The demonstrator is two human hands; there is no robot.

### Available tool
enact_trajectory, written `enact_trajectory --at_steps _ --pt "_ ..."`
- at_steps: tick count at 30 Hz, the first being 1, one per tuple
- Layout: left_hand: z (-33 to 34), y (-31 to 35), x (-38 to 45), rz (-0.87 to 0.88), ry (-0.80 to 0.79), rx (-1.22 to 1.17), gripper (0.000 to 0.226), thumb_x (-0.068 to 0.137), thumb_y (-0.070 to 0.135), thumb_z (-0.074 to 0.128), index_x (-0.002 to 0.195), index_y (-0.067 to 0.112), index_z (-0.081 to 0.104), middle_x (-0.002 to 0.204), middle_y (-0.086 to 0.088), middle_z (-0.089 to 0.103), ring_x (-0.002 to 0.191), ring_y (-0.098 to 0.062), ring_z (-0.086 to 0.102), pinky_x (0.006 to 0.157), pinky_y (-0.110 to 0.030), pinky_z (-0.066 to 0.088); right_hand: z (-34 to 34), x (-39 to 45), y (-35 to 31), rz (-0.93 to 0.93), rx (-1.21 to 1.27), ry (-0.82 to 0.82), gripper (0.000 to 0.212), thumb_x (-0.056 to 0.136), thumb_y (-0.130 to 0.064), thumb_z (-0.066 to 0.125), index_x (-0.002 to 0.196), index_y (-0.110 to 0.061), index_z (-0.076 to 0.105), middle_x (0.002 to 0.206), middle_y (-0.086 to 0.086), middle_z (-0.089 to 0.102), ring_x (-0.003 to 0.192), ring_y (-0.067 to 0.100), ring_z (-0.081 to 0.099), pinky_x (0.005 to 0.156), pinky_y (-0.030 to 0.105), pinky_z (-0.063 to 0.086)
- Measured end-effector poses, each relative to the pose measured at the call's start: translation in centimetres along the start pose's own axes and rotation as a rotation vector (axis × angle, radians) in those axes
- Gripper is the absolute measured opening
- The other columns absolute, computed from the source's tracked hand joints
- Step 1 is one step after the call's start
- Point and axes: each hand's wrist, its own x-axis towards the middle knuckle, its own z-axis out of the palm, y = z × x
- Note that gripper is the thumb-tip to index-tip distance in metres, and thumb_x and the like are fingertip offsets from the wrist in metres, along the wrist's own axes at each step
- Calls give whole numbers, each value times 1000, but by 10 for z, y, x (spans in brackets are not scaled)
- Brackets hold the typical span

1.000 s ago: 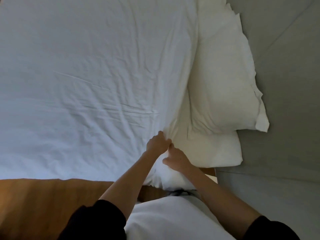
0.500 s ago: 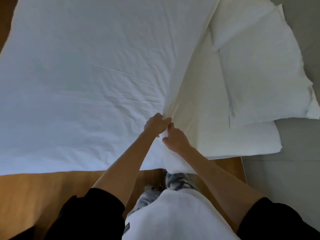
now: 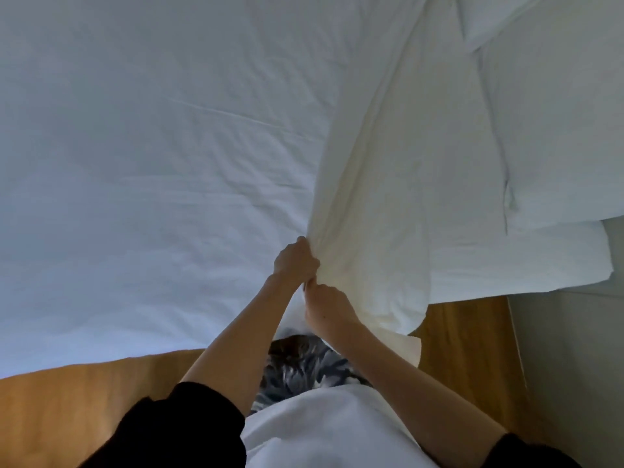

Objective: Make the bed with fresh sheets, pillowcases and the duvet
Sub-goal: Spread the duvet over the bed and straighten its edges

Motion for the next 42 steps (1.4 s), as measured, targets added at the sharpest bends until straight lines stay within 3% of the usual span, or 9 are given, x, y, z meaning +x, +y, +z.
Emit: enact_trajectory --at_steps 6,12,20,25,30,33,37,40,42 --pt "44 -101 19 -124 -98 -353 32 83 6 56 115 5 53 99 -12 61 92 -31 59 79 -43 51 82 2 -50 36 45 -89 51 92 -4 47 139 -2 29 107 10 61 90 25 65 77 31 49" --pt "84 -197 24 -296 -83 -69 51 91 4 45 140 10 32 121 -18 58 108 -34 56 81 -37 44 149 -18 -82 -31 171 -432 49 94 -27 52 136 -8 34 130 18 45 114 36 47 87 45 44" --pt "116 -198 42 -141 159 -6 56 96 30 50 145 12 29 137 -17 47 120 -35 50 92 -44 43 162 7 32 147 237 -176 42 99 -26 40 139 -14 37 135 7 45 122 24 43 95 35 45" --pt "152 -176 68 -84 313 41 75 92 39 58 151 11 20 148 -19 34 133 -39 36 101 -51 39 171 8 140 213 68 111 52 95 -28 55 142 -12 39 141 12 44 129 27 43 101 35 43" --pt "161 -177 96 -168 582 -11 44 96 25 52 134 4 45 122 -25 54 107 -44 53 79 -51 45 192 4 229 152 -86 68 65 88 -38 63 144 -14 39 147 17 38 134 36 39 107 43 35" --pt "163 -188 113 -206 674 1 30 98 22 46 108 -3 58 100 -27 61 90 -44 57 69 -45 42 208 16 254 149 -54 60 65 90 -40 60 145 -14 36 152 14 31 138 34 32 111 42 31" --pt "151 -217 126 -235 870 -143 34 97 21 44 67 4 46 70 -28 56 61 -32 45 58 -35 28 229 37 250 159 -7 139 58 92 -37 56 141 -11 39 149 15 34 137 34 32 109 45 36" --pt "154 -227 137 -371 899 -309 33 92 25 47 70 1 53 78 -27 60 71 -40 54 61 -41 35 238 47 243 146 -44 214 57 92 -40 54 139 -9 41 146 18 38 134 35 35 107 47 39" --pt "159 -223 148 -505 908 -439 28 90 27 49 89 1 62 96 -21 65 89 -38 59 71 -38 39 242 48 246 132 -96 253 60 94 -48 49 138 -9 41 145 19 39 133 34 36 108 46 38"
